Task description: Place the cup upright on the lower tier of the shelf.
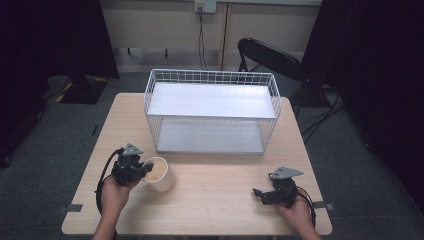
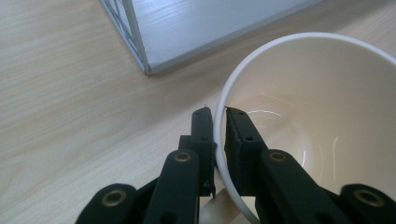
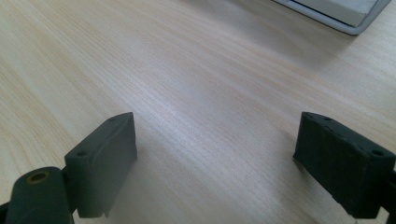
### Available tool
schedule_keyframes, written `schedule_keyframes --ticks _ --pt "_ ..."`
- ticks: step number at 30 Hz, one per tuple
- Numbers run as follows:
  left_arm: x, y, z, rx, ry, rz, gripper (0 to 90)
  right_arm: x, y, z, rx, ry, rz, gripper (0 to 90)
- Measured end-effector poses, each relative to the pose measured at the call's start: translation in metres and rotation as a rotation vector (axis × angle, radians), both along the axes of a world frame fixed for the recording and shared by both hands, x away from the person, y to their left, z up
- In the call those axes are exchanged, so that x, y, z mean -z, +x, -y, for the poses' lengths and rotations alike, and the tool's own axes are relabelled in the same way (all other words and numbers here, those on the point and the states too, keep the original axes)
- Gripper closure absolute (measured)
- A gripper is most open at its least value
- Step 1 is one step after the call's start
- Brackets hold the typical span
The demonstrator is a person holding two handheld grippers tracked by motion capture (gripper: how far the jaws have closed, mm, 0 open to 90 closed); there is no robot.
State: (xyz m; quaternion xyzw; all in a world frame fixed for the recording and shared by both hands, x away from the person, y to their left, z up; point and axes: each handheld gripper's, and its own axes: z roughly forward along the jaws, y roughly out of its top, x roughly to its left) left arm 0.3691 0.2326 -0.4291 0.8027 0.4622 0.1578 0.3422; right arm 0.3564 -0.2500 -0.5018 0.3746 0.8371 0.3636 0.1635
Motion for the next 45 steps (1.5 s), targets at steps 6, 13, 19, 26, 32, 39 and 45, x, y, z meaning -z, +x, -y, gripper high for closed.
schedule_keyframes --ticks 6,13,19,26,32,39,45 --pt "0.001 0.003 0.009 -0.022 -0.013 0.028 82.5 0.000 0.000 0.000 0.000 0.000 0.000 12.0" --pt "-0.001 0.009 0.021 -0.054 -0.047 0.070 82.5 0.000 0.000 0.000 0.000 0.000 0.000 12.0" --pt "-0.001 0.016 0.027 -0.077 -0.086 0.101 82.5 0.000 0.000 0.000 0.000 0.000 0.000 12.0" --pt "-0.004 0.020 0.034 -0.117 -0.085 0.151 82.5 0.000 0.000 0.000 0.000 0.000 0.000 12.0" --pt "-0.004 0.028 0.040 -0.150 -0.083 0.187 82.5 0.000 0.000 0.000 0.000 0.000 0.000 12.1" --pt "-0.002 0.036 0.050 -0.186 -0.082 0.214 82.5 0.000 0.000 0.000 0.000 0.000 0.000 12.0" --pt "0.000 0.045 0.061 -0.203 -0.079 0.247 82.5 0.000 0.000 0.000 0.000 0.000 0.000 12.0"
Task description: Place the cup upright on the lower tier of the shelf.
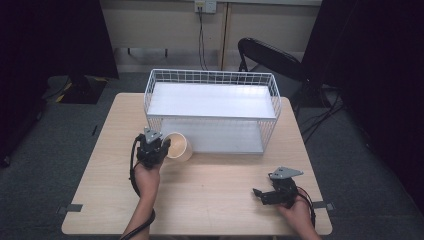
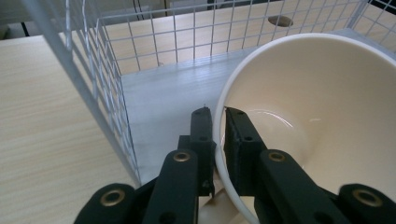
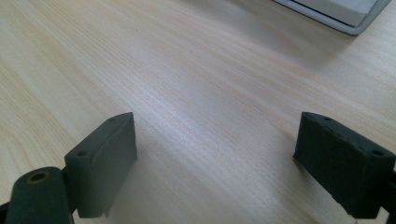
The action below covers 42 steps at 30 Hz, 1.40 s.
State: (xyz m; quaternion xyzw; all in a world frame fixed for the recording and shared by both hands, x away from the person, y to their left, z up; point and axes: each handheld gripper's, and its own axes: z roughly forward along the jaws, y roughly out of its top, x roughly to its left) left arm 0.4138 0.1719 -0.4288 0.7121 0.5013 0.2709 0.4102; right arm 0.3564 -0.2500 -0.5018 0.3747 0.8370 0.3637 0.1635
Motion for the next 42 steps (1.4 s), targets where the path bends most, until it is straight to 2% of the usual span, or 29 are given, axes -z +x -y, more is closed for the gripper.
schedule_keyframes --ticks 10,26,30,38,42 --pt "0.006 0.010 0.015 -0.023 0.000 0.027 82.5 0.000 0.000 0.000 0.000 0.000 0.000 12.0" --pt "0.011 0.018 0.021 -0.066 0.001 0.043 82.5 0.000 0.000 0.000 0.000 0.000 0.000 12.0" --pt "0.010 0.019 0.024 -0.063 0.020 0.053 82.5 0.000 0.000 0.000 -0.001 0.000 0.000 12.0" --pt "0.007 0.023 0.030 -0.064 0.015 0.062 82.5 0.000 0.000 0.000 0.000 0.000 0.000 12.0" --pt "0.008 0.026 0.032 -0.072 0.026 0.061 82.5 0.000 0.000 0.000 0.000 0.000 0.000 12.0"
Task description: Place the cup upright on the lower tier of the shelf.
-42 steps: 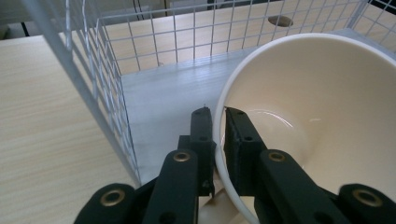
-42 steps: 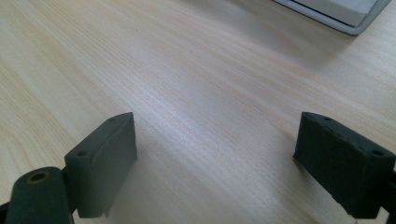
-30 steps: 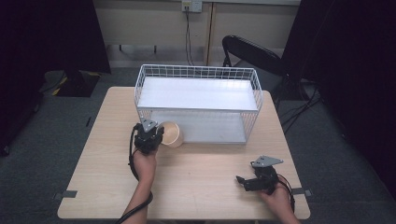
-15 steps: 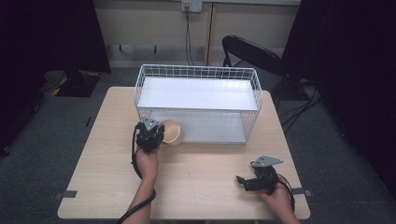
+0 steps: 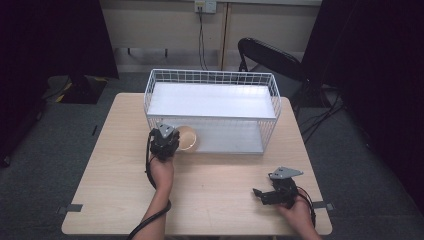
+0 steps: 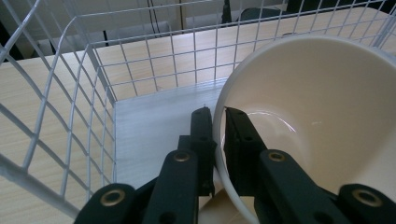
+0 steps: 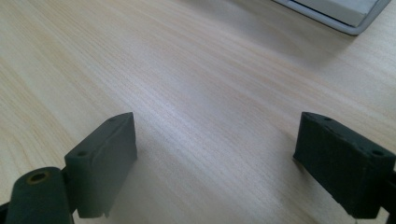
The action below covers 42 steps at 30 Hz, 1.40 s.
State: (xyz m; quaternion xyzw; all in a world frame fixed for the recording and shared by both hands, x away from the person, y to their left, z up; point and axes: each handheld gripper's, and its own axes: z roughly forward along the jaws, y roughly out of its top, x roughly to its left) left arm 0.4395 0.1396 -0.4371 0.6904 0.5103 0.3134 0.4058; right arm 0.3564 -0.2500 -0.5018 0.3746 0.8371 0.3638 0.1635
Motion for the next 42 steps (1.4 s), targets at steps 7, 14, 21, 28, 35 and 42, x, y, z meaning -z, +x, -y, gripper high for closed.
schedule_keyframes --ticks 7,14,21,28,35,42 --pt "0.001 0.003 0.004 -0.011 -0.005 0.010 82.5 0.000 0.000 0.000 0.000 0.000 0.000 12.0" --pt "0.004 0.007 0.011 -0.015 0.002 0.012 82.5 0.000 0.000 0.000 0.000 0.000 0.000 12.0" --pt "0.007 0.010 0.014 -0.030 0.004 0.013 82.5 0.000 0.000 0.000 0.000 0.000 0.000 12.0" --pt "0.010 0.012 0.016 -0.051 -0.002 0.025 82.4 0.000 0.000 0.000 0.000 0.000 0.000 12.0" --pt "0.011 0.014 0.018 -0.060 -0.010 0.024 82.3 0.000 0.000 0.000 0.000 0.000 0.000 12.0" --pt "0.011 0.014 0.020 -0.068 -0.020 0.028 82.1 0.000 0.000 0.000 0.000 0.000 0.000 12.0"
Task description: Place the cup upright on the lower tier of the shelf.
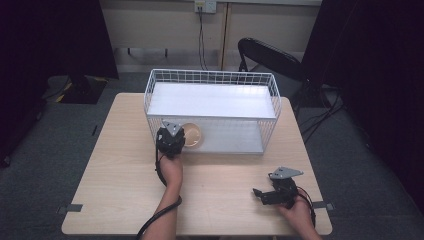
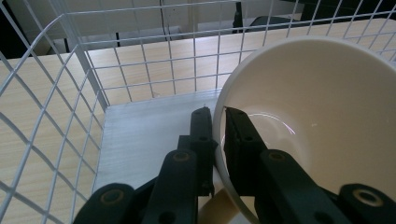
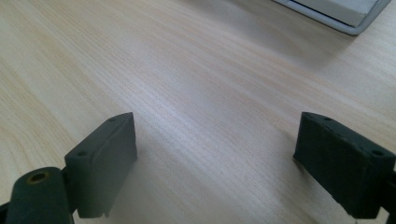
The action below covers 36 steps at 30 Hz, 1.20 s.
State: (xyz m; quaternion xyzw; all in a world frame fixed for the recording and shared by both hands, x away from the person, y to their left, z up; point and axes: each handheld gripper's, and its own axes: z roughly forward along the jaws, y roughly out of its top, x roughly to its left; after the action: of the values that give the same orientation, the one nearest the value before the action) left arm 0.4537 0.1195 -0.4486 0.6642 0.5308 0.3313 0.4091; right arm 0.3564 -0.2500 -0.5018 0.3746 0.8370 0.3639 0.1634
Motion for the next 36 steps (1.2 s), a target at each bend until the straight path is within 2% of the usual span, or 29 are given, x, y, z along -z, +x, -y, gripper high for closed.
schedule_keyframes --ticks 16,18,19,24,27,29,31,36 --pt "-0.0009 0.0019 0.0009 0.005 -0.028 0.019 80.7 0.0000 0.0000 0.0000 0.000 0.000 0.000 12.0" --pt "-0.0018 0.0024 0.0015 0.003 -0.038 0.027 75.7 0.0000 0.0000 0.0000 0.000 0.000 0.000 12.0" --pt "-0.0023 0.0024 0.0015 0.002 -0.041 0.028 70.1 0.0000 0.0000 0.0000 0.000 0.000 0.000 12.0" --pt "-0.0053 0.0030 0.0024 0.001 -0.051 0.035 64.3 0.0000 0.0000 0.0000 0.000 0.000 0.000 12.0" --pt "-0.0064 0.0039 0.0023 0.006 -0.057 0.033 64.8 0.0000 0.0000 0.0000 0.000 0.000 0.000 12.0" --pt "-0.0069 0.0043 0.0030 0.007 -0.044 0.031 64.1 0.0000 0.0000 0.0000 0.000 0.000 0.000 12.1" --pt "-0.0066 0.0044 0.0029 0.006 -0.043 0.033 60.9 0.0000 0.0000 0.0000 0.000 0.000 0.000 12.0" --pt "-0.0054 0.0041 -0.0018 -0.004 -0.074 0.029 50.6 0.0000 0.0000 0.0000 0.000 0.000 0.000 12.0"
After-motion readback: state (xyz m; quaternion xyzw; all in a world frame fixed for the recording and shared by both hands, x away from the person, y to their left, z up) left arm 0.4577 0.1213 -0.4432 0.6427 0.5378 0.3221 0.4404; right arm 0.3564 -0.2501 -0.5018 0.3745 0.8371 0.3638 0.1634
